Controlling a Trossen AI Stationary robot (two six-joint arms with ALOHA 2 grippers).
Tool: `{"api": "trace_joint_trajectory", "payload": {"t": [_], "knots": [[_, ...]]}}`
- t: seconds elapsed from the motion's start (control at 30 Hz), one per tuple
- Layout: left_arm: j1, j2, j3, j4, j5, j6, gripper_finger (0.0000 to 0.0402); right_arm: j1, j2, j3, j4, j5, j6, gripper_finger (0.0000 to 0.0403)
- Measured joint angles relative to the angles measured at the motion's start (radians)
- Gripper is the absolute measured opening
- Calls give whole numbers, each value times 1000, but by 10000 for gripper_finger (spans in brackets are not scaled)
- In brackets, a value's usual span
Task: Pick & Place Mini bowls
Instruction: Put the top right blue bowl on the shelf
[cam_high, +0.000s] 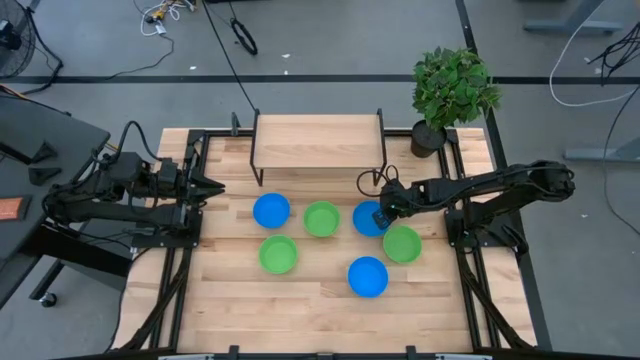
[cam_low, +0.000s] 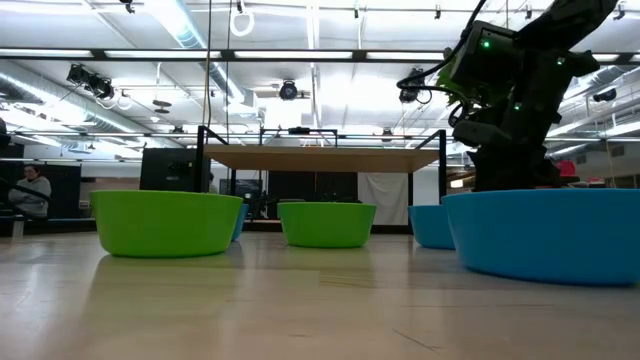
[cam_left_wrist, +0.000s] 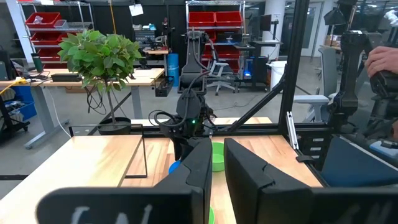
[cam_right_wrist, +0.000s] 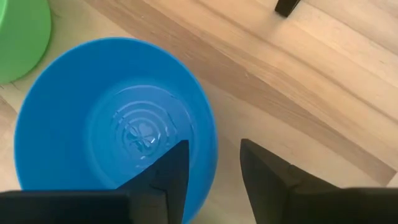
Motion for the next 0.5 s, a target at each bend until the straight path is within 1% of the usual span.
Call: {"api": "trace_joint_trajectory", "payload": {"t": [0.5], "knots": [[0,0,0,0,0,0,48,0,0,0,0,-2,0,70]]}}
